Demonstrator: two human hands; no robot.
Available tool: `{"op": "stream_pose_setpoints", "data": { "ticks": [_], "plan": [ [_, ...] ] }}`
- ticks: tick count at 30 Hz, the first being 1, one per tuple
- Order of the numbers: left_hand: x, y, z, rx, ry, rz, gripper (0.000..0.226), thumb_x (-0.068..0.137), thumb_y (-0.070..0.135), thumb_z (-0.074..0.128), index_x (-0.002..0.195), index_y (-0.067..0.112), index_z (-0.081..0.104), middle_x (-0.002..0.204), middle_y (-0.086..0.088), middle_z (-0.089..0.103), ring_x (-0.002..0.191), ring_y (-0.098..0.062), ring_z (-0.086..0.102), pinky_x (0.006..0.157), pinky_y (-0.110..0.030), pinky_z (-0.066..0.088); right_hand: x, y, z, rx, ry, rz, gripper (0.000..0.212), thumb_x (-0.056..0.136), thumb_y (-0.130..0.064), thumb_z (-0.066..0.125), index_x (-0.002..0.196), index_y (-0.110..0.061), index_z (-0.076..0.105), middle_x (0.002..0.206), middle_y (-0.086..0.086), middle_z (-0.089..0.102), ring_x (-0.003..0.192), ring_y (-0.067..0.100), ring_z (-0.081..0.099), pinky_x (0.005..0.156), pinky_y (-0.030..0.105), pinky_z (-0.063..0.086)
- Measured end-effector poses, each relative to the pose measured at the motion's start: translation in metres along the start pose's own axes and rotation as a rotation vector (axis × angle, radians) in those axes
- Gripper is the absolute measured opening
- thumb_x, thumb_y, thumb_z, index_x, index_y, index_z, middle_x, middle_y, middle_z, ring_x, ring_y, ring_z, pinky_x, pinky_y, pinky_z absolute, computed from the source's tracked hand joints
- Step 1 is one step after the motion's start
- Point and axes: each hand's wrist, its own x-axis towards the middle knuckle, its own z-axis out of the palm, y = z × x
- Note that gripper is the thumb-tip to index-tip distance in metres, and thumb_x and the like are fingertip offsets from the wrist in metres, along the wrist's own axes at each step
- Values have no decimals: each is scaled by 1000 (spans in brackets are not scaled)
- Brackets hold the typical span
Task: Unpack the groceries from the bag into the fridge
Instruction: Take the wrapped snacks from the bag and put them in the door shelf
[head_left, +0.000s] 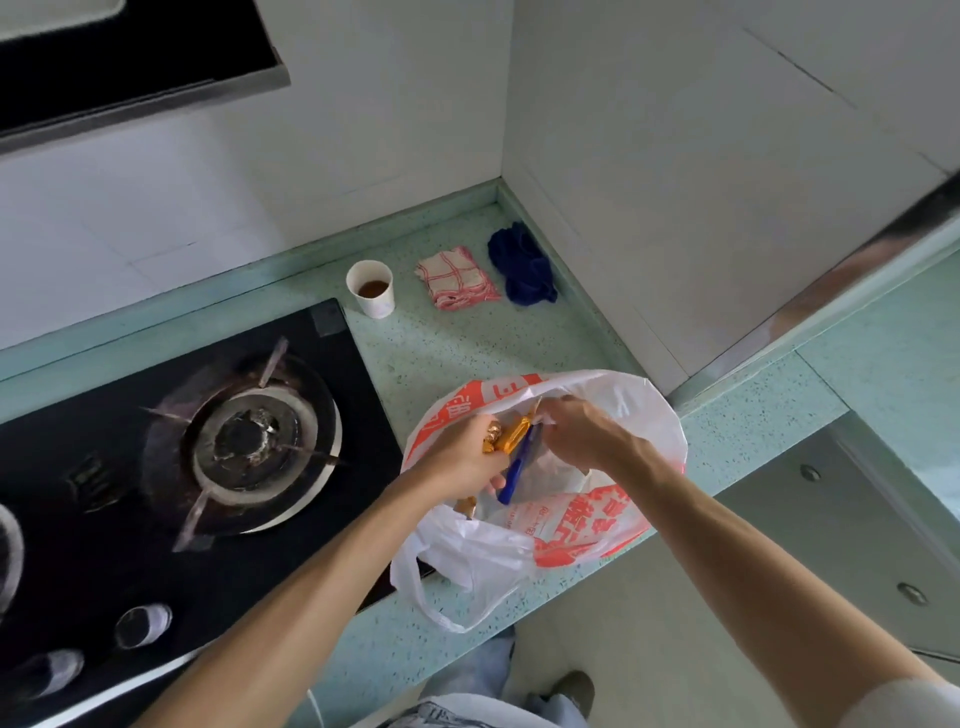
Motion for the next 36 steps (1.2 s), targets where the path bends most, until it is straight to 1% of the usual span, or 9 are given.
{"op": "stream_pose_setpoints", "data": {
  "ticks": [7,10,15,17,19,22,30,34,36],
  "plan": [
    [-10,-7,-8,-202,10,-7,47,91,4,58,133,23,49,124,6,54,86,-19,72,75,-37,62,20,11,12,-81,80,95,26,90,-14,54,115,-14,61,106,5,62,79,20,64,63,30,58],
    [-12,-13,-8,-192,3,-28,39,94,12,53,128,30,51,118,7,56,82,-16,69,78,-38,61,21,11,14,-106,100,93,28,85,-19,65,112,-14,63,100,6,65,80,23,64,67,31,56],
    [-10,-19,-4,-202,-9,-53,34,94,15,52,124,31,52,114,1,58,86,-18,68,69,-31,58,16,21,9,-155,2,281,30,83,-18,71,110,-9,63,91,5,66,78,21,69,69,32,60],
    [-9,-21,-2,-200,1,-58,34,93,15,53,123,31,52,112,0,60,89,-21,69,71,-35,61,12,30,10,-131,-40,292,28,84,-20,70,109,-11,61,84,3,65,65,17,66,57,30,58],
    [-7,-22,0,-198,13,-65,34,92,15,54,122,31,53,109,-1,64,91,-24,70,76,-42,63,7,36,13,-154,-24,241,31,86,-22,65,114,-12,57,93,5,64,73,20,64,62,32,56],
    [-4,-18,4,-183,-7,-64,36,94,13,52,126,28,51,107,-3,64,89,-22,69,75,-37,61,1,39,17,-118,-6,178,29,90,-21,59,117,-10,55,104,10,63,89,27,64,75,38,57],
    [2,6,8,-160,-17,-9,38,95,5,49,129,22,50,104,-2,62,75,-16,64,64,-29,56,-26,21,-20,107,-93,135,16,95,-17,47,94,-7,60,81,2,61,62,13,52,55,28,47],
    [4,16,13,-163,-14,-2,37,96,7,49,130,22,50,102,-8,66,73,-18,65,59,-27,55,-44,21,-36,141,-141,112,20,92,-14,46,98,-2,62,92,11,68,76,24,65,69,38,55],
    [5,21,17,-149,-12,3,35,96,10,51,129,24,51,102,-10,67,74,-19,67,61,-28,56,-53,29,-39,184,-129,118,24,89,-22,53,107,-6,59,96,10,67,76,21,62,65,37,56]
  ]
}}
